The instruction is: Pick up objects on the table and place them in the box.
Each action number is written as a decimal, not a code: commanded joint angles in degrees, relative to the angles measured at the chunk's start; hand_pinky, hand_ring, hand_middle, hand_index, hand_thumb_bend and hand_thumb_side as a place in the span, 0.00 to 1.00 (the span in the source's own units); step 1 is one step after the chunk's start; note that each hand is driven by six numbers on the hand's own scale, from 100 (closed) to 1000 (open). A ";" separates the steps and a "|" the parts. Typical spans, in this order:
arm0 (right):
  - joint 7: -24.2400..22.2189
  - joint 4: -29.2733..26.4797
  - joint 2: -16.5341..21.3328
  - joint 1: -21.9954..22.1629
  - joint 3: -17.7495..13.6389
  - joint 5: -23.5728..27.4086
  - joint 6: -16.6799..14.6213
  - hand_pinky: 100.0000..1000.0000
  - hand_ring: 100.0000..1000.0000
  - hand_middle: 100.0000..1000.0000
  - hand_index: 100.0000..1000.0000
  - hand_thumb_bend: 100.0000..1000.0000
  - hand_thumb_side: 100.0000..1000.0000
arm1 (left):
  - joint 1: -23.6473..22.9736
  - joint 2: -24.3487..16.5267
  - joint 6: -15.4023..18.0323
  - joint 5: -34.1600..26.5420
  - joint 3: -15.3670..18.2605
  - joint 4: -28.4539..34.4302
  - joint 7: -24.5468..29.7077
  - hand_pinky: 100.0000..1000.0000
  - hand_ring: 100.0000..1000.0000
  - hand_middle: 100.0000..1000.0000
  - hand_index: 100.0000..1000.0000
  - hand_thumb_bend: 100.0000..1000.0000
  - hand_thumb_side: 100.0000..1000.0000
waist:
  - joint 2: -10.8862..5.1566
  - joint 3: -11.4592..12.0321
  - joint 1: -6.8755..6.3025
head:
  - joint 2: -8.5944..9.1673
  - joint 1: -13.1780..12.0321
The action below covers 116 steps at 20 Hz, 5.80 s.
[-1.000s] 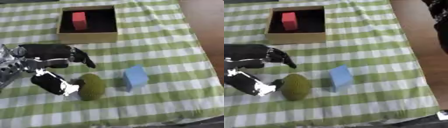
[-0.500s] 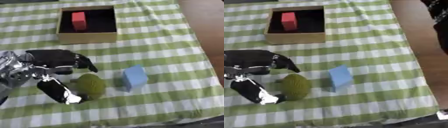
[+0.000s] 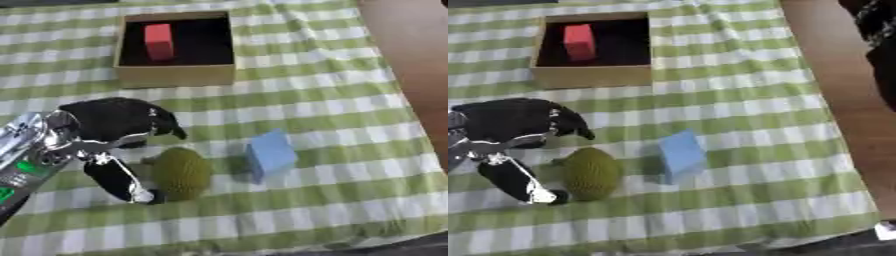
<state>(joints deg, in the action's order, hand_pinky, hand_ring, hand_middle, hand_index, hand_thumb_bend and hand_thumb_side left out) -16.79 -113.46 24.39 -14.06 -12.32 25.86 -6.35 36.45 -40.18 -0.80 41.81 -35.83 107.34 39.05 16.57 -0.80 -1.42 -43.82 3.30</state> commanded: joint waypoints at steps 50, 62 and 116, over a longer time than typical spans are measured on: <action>0.79 -1.14 3.06 -1.16 -0.36 0.88 -2.65 1.00 0.86 0.58 0.89 0.00 0.53 | 21.79 5.75 -6.87 -3.05 15.87 -21.91 -14.22 0.51 0.53 0.46 0.61 0.00 0.01 | -1.02 -0.82 0.29 | 0.24 -0.45; 0.74 -1.14 2.55 -1.42 -0.52 0.87 -3.06 1.00 0.86 0.58 0.89 0.00 0.53 | 26.04 12.03 -0.03 9.63 21.32 -42.01 -24.00 0.53 0.56 0.47 0.63 0.00 0.00 | 0.13 -1.54 0.79 | 1.94 -1.90; 2.67 -1.14 6.22 -3.26 0.71 2.06 -5.14 0.99 0.86 0.58 0.88 0.00 0.51 | 24.44 11.59 -3.68 -1.97 22.39 -24.70 -12.31 0.78 0.83 0.75 0.87 0.00 0.01 | -1.51 -0.64 2.20 | -0.15 -0.52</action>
<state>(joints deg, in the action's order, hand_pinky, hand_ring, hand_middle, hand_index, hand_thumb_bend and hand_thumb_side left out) -14.14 -113.46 28.61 -16.66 -11.24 27.64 -11.21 59.88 -27.15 -4.08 40.43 -14.51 80.82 27.49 16.95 -1.42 0.00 -43.64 2.61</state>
